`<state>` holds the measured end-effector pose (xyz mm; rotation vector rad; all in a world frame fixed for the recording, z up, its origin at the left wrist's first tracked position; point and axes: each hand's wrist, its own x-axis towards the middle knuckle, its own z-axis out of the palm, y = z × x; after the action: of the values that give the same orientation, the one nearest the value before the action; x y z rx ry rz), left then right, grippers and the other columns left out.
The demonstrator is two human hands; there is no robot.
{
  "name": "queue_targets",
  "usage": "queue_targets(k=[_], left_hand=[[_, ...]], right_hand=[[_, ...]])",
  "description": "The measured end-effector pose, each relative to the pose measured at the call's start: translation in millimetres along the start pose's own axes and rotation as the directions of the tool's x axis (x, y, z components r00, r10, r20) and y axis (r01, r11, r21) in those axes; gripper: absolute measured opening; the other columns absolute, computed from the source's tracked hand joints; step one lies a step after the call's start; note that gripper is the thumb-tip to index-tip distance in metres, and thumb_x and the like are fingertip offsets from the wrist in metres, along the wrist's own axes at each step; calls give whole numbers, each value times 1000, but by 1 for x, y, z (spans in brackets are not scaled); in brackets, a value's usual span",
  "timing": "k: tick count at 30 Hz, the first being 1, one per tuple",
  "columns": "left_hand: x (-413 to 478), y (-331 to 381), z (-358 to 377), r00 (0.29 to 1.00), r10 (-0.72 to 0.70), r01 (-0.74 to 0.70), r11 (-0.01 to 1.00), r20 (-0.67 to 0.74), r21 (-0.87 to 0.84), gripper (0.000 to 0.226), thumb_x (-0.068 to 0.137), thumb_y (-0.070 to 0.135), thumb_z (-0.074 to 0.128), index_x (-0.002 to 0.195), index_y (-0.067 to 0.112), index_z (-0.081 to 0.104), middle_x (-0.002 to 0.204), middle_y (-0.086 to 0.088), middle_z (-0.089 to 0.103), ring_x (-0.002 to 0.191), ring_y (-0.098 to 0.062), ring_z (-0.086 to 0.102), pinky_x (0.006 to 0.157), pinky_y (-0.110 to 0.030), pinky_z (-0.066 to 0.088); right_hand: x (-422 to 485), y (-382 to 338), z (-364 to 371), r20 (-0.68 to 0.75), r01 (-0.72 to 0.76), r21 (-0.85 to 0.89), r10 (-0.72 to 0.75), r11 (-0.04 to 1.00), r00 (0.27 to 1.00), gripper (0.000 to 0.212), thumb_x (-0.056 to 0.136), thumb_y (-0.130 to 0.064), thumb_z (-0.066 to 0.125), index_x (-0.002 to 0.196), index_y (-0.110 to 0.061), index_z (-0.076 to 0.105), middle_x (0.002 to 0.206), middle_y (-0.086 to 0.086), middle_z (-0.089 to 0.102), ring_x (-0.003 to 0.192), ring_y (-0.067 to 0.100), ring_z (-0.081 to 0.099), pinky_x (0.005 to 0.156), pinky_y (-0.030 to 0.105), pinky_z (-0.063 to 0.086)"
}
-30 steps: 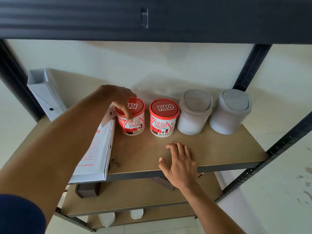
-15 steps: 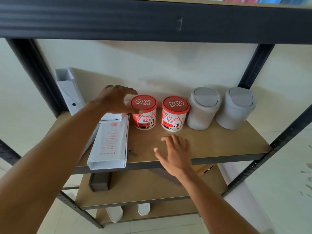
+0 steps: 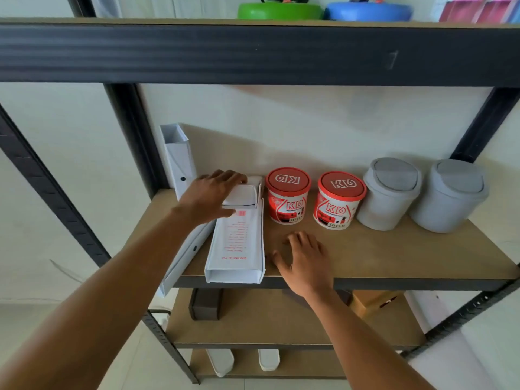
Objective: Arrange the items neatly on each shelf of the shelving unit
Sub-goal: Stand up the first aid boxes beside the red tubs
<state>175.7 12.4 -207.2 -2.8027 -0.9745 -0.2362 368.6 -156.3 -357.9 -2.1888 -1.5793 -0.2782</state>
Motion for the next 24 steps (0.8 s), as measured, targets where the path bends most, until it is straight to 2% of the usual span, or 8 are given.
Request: queue_targets(k=[3,5,9,12,14,18,22,24], left_hand=[[8,-1,-6,1000,-7,8,1000,5,-30,76,75,30,84,140,28,44,135,2,58,118,-21,54,87,-40,54],[18,-5,-19,999,-4,7,998,38,-69,74,74,26,84,138,27,47,130,3,60,115,-21,56,85,-38,53],[49,-17,-56,989,13,12,986,150,-165,73,73,23,88,137,20,52,130,-3,63,115,-25,58,94,-36,48],[82,-27,-71,976,4,24,991,216,-128,78,76,29,87,143,16,50,139,-5,59,123,-26,56,103,-39,45],[103,-34,-71,973,-19,49,991,232,-122,73,80,33,84,143,18,50,140,-5,59,122,-26,57,103,-41,47],[130,-38,-57,974,-70,100,986,216,-133,68,87,34,76,146,19,45,143,-7,56,125,-27,57,102,-43,51],[136,-41,-44,986,-96,115,984,137,-136,71,88,30,74,148,17,40,140,-10,55,121,-28,55,97,-39,51],[134,-42,-39,990,-95,108,986,101,-126,72,88,32,74,149,19,38,140,-9,55,121,-29,54,99,-42,48]], right_hand=[[1,-1,2,-20,6,-15,-6,1000,1000,46,93,-64,43,110,-25,62,109,-7,62,105,20,58,91,39,49],[0,0,2,-25,8,-25,-9,1000,1000,46,93,-65,42,109,-26,62,108,-7,60,104,19,57,91,38,49],[0,-1,4,-43,5,-31,-6,1000,999,44,93,-64,44,107,-26,62,106,-7,59,101,20,57,89,37,48],[-1,-1,4,-47,6,-33,-8,999,999,44,92,-64,45,106,-26,61,106,-7,59,100,20,57,88,38,49],[-1,-1,4,-45,5,-33,-6,999,999,44,92,-65,44,106,-27,62,107,-8,59,101,19,57,89,37,49],[0,-1,5,-51,-4,-41,2,999,999,45,92,-67,45,108,-28,62,109,-7,61,103,19,58,88,36,50],[0,-2,6,-48,-3,-50,1,999,999,47,91,-68,45,109,-27,62,111,-6,62,103,20,59,88,37,51],[0,-3,5,-48,-4,-56,2,998,999,48,90,-68,44,109,-27,62,111,-6,62,103,20,59,88,36,51]])
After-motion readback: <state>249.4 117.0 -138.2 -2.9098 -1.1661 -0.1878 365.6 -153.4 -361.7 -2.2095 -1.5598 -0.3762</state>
